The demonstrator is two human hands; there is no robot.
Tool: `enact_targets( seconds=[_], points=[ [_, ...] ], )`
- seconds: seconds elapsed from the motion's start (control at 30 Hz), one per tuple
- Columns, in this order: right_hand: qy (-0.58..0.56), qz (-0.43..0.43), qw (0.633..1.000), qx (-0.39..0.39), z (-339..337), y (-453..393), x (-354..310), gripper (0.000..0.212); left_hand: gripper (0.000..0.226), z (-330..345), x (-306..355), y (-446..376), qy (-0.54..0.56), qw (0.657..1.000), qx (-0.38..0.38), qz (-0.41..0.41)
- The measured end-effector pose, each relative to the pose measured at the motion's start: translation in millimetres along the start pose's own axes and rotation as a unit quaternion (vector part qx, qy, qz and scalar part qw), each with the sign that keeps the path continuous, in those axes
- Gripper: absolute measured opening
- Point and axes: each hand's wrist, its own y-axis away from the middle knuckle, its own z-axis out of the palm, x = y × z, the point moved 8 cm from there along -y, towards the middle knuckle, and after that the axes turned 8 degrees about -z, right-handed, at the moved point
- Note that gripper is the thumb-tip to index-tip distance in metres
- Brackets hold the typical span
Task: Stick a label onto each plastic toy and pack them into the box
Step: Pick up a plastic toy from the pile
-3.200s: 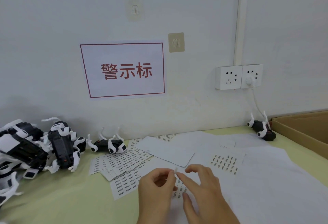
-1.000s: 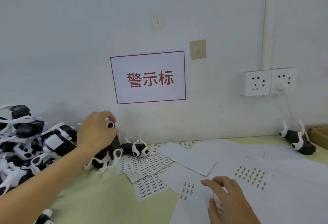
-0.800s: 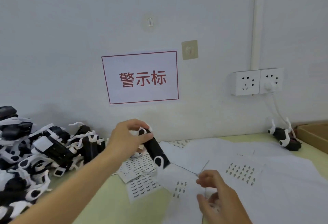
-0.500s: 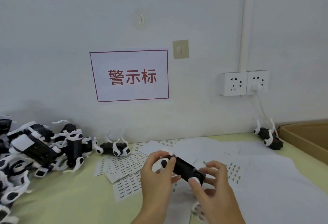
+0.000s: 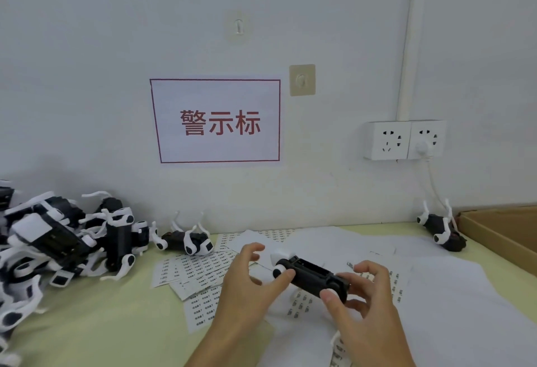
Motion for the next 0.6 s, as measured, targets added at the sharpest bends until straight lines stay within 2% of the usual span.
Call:
enact_targets(
  seconds=[0.07,0.13,0.2,0.33,0.43,0.6],
  points=[
    [0.007,-0.008,1.000,-0.025,1.1,0.2,-1.5,0.066,0.068,0.6,-0.4,0.4,0.018,0.998,-0.056,0.028],
    [0.009,-0.011,0.998,-0.061,5.6,2.0,-2.7,0.068,0.083,11.9,-8.0,4.7,0.063,0.987,-0.144,0.016],
    [0.008,-0.013,0.996,-0.084,8.3,3.4,-2.5,0.067,0.084,22.1,-13.3,8.6,0.101,0.974,-0.201,0.024],
    [0.009,-0.011,0.995,-0.097,11.1,4.0,-0.1,0.061,0.055,18.4,-11.9,3.5,0.121,0.970,-0.201,0.058],
    [0.013,-0.002,0.995,-0.095,12.5,5.3,-0.3,0.054,0.052,15.6,-15.6,0.8,0.129,0.972,-0.188,0.056],
    [-0.003,0.026,0.998,-0.054,5.7,3.7,2.0,0.043,0.044,1.6,-24.4,-8.3,0.164,0.983,-0.078,0.026]
  ],
)
